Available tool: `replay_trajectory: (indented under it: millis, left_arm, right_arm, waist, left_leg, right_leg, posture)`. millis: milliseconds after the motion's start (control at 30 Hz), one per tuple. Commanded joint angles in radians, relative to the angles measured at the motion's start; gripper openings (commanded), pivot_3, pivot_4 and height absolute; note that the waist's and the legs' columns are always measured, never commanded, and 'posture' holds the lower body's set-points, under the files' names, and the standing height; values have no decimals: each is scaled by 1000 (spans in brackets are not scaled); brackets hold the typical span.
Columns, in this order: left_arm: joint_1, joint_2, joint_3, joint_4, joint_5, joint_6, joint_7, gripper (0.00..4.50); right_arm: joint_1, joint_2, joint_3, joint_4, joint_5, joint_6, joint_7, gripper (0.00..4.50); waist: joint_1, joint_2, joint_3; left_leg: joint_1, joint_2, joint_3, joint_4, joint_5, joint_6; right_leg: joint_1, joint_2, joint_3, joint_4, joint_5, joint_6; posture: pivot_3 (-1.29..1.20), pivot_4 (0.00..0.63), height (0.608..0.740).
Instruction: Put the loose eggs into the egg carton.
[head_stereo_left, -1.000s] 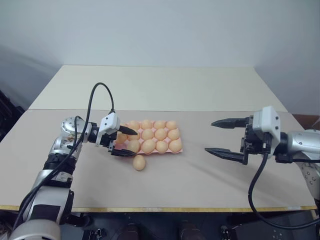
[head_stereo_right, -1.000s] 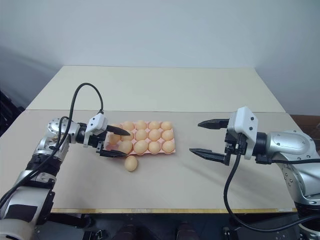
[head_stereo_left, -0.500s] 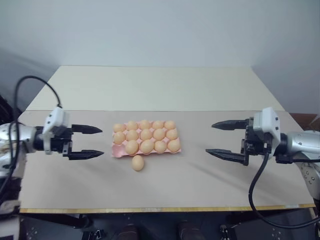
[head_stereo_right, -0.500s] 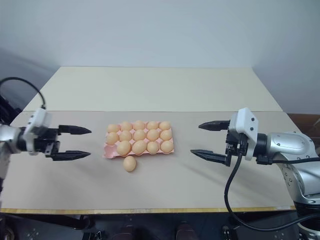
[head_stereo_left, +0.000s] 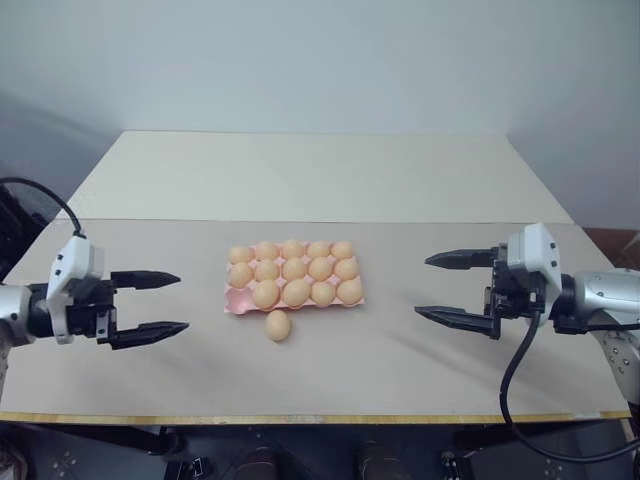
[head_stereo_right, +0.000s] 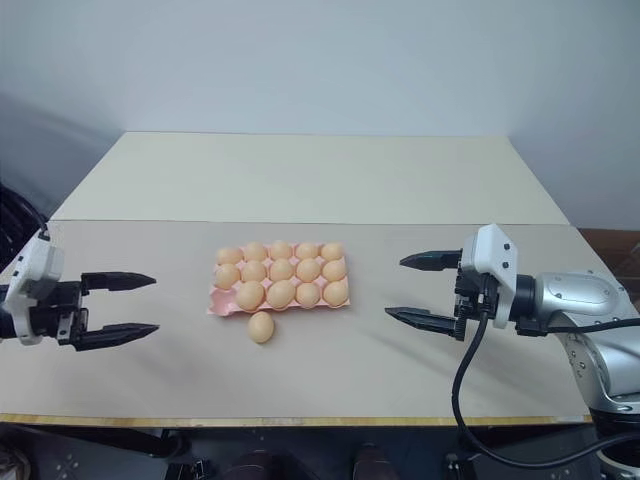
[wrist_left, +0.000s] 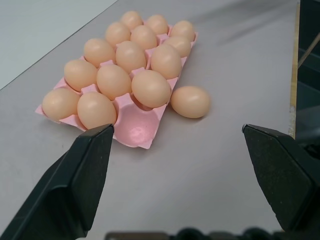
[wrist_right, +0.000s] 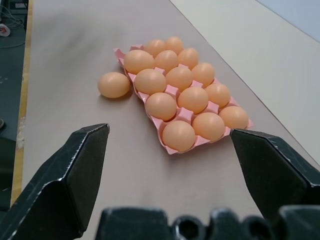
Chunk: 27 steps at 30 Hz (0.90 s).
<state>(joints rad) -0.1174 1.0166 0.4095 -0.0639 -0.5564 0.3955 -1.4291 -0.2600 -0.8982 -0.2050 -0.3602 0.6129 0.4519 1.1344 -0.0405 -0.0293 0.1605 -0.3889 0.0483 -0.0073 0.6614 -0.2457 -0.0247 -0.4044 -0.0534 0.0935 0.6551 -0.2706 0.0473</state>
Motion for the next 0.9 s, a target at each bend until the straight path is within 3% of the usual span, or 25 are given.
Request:
replay_trajectory:
  millis: [33,200,367,500,900]
  left_arm:
    - [-28,13,-29,-31,-21,-6,-14,4474]
    - [-158,-6,-174,-18,12,-61,-67,4474]
    - [-375,-76,-348,88,67,-106,-133,4474]
    - [-455,-123,-443,173,142,-176,-162,4474]
    - [-394,-210,-514,187,238,-368,-145,4474]
  right_arm:
    - [-10,-13,-31,-24,19,-7,0,4500]
    - [-22,-14,-25,-19,18,-6,1,4500]
    - [-43,-9,-13,-19,15,-5,-2,4500]
    - [-43,-6,-15,-29,15,-3,-11,4500]
    - [5,-14,-47,-69,30,5,-38,4500]
  waist:
    - [-2,0,0]
    - [3,0,0]
    - [14,0,0]
    - [5,0,0]
    - [0,0,0]
  left_leg:
    - [0,0,0,0,0,0]
    - [0,0,0,0,0,0]
    - [0,-1,0,0,0,0]
    - [-1,-1,0,0,0,0]
    - [0,-1,0,0,0,0]
  right_leg:
    - [0,0,0,0,0,0]
    - [0,0,0,0,0,0]
    - [1,0,0,0,0,0]
    - [0,0,1,-1,0,0]
    - [0,0,1,0,0,0]
  posture:
    - [0,150,740]
    - [0,150,740]
    - [0,150,740]
    - [0,150,740]
    - [0,150,740]
